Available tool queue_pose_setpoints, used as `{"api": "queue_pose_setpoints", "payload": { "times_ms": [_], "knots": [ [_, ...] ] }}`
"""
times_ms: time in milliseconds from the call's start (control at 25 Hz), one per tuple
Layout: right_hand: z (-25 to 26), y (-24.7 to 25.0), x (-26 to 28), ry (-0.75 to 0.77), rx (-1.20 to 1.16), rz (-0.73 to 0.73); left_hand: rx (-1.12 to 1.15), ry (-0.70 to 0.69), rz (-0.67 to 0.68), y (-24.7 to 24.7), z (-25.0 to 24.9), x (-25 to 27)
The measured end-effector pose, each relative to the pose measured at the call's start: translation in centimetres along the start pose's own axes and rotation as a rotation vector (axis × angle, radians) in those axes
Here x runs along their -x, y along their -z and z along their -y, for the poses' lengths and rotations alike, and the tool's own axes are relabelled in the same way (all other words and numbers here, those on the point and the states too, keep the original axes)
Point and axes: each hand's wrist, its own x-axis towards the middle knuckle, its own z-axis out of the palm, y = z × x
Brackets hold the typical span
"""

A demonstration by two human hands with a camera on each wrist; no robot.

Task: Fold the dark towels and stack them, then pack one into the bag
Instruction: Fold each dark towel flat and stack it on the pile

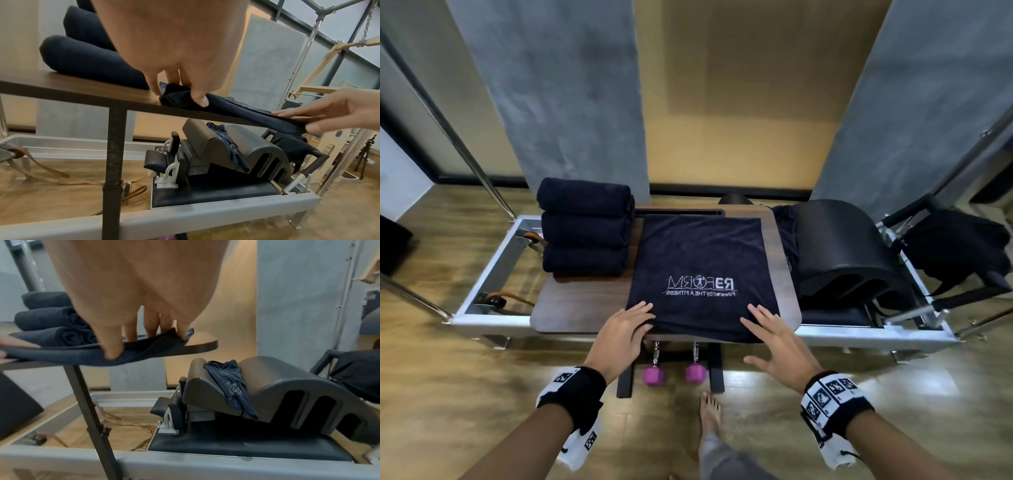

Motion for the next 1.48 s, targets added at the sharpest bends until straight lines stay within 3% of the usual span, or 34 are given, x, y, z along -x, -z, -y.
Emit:
{"api": "queue_pose_setpoints", "payload": {
  "times_ms": [120,240,360,480,600,760,960,1160,1240,1360,1480],
  "knots": [
    [0.4,-0.7,-0.1,-0.031,0.076,-0.072,0.008,-0.009,-0.095,0.7,0.0,-0.9],
    [0.3,0.1,-1.0,-0.077,-0.131,-0.23,-0.005,-0.045,-0.112,1.4,0.1,-2.2],
    [-0.8,2.3,-2.8,-0.168,-0.333,-0.243,0.073,-0.004,-0.126,2.4,0.4,-4.6],
    [-2.4,5.4,-6.1,-0.204,-0.488,-0.294,0.204,0.051,-0.21,3.4,-0.1,-7.9],
    [-4.4,8.5,-10.5,-0.217,-0.501,-0.372,0.274,0.111,-0.312,4.1,-1.1,-12.1],
    [-7.3,11.6,-17.5,-0.279,-0.561,-0.426,0.326,0.296,-0.37,4.2,-2.3,-18.6],
    [-10.1,12.4,-25.0,-0.39,-0.651,-0.417,0.207,0.53,-0.389,3.4,-1.8,-25.0],
    [-11.9,10.5,-29.5,-0.523,-0.634,-0.364,0.248,0.783,-0.286,1.1,0.4,-28.8],
    [-12.3,10.2,-29.5,-0.52,-0.573,-0.465,0.206,0.745,-0.299,0.4,0.3,-29.2],
    [-11.6,9.6,-28.6,-0.363,-0.471,-0.577,-0.022,0.568,-0.344,-0.8,-1.1,-28.6],
    [-9.8,8.4,-27.0,-0.208,-0.492,-0.321,-0.082,0.276,-0.338,-2.1,-3.6,-26.7]
  ]
}}
